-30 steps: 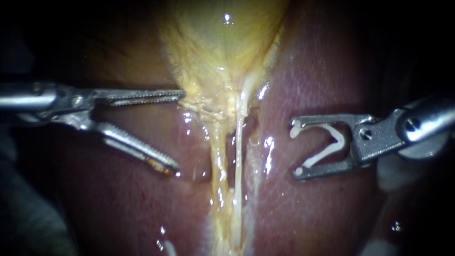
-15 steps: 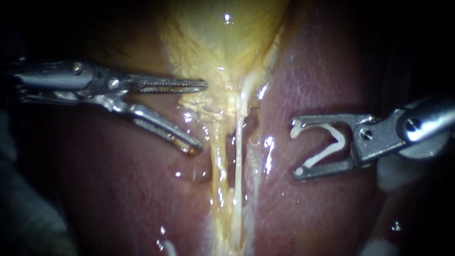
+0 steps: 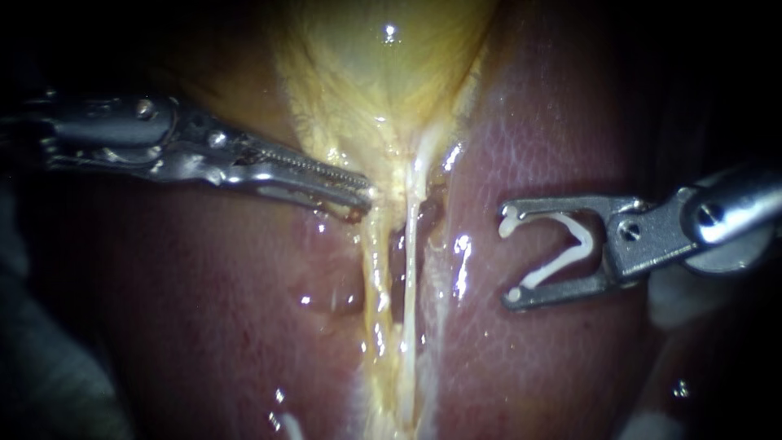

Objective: Grabbing gallbladder

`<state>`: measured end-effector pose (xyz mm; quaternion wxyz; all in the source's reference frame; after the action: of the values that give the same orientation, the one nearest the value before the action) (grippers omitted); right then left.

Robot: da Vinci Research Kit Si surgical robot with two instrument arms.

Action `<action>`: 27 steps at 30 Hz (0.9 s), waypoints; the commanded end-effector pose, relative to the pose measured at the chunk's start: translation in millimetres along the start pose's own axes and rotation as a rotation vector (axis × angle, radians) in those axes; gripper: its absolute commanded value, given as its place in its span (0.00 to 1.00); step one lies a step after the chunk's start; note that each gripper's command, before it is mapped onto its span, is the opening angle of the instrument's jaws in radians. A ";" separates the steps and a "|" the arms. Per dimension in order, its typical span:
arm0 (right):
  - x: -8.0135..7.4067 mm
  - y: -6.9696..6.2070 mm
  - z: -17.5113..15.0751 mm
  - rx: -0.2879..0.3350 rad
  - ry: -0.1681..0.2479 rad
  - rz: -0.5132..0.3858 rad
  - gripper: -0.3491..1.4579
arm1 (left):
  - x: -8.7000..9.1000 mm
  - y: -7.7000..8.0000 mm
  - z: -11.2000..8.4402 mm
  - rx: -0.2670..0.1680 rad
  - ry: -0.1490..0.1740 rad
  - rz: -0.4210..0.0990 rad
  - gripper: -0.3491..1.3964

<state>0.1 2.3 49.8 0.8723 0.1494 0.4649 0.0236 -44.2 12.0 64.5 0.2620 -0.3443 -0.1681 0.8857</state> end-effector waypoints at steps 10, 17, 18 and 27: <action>0.0 0.0 0.0 0.000 0.000 0.000 0.47 | 0.9 0.6 -1.1 0.022 0.002 -0.052 0.00; 0.0 0.0 0.0 0.000 0.000 0.000 0.47 | 2.9 1.7 -4.1 0.046 0.002 -0.070 0.00; 0.0 0.0 0.0 0.000 0.000 0.000 0.47 | 3.2 1.7 -4.7 0.043 0.002 -0.073 0.00; 0.0 0.0 0.0 0.000 0.000 0.000 0.47 | 6.3 1.8 -11.1 0.069 0.082 -0.113 0.00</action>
<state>0.1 2.3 49.8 0.8724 0.1494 0.4649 0.0235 -40.7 15.8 52.0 0.3338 -0.3619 -0.1457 0.8581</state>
